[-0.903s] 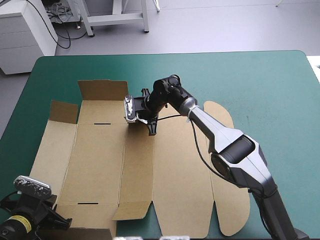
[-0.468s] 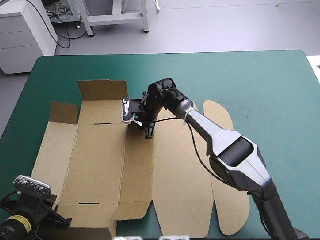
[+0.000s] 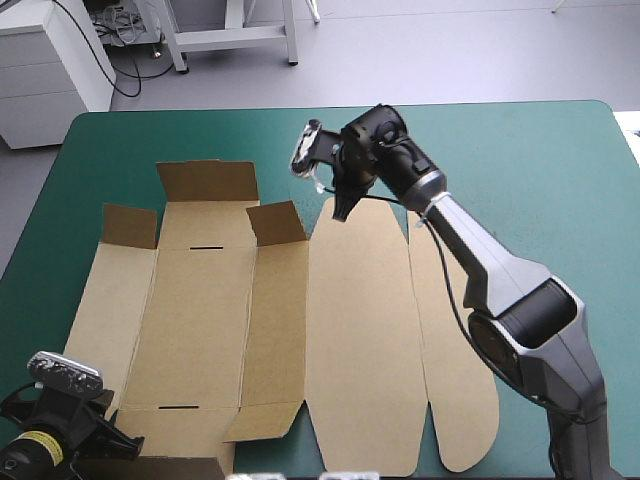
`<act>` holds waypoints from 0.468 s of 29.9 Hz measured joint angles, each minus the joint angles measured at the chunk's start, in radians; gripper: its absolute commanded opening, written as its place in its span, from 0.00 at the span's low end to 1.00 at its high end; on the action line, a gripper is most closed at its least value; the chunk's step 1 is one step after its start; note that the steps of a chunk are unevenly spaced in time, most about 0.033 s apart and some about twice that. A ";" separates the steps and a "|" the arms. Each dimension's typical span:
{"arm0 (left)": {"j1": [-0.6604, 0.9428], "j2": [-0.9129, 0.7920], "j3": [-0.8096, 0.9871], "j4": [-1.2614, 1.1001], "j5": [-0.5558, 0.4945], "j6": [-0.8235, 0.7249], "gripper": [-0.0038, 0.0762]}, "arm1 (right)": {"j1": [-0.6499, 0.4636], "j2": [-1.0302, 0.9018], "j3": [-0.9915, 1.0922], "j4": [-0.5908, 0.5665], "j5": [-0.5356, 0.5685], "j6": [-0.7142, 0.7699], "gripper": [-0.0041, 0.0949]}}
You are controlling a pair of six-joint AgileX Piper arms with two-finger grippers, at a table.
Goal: Fold the box
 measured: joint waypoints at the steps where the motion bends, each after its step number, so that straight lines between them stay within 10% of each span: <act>1: 0.000 0.000 0.000 0.000 0.000 0.000 0.04 | -0.018 -0.019 0.000 -0.005 0.002 0.043 0.23; 14: 0.000 0.000 0.000 0.000 0.000 0.000 0.04 | -0.319 -0.351 0.142 0.064 0.011 0.470 0.02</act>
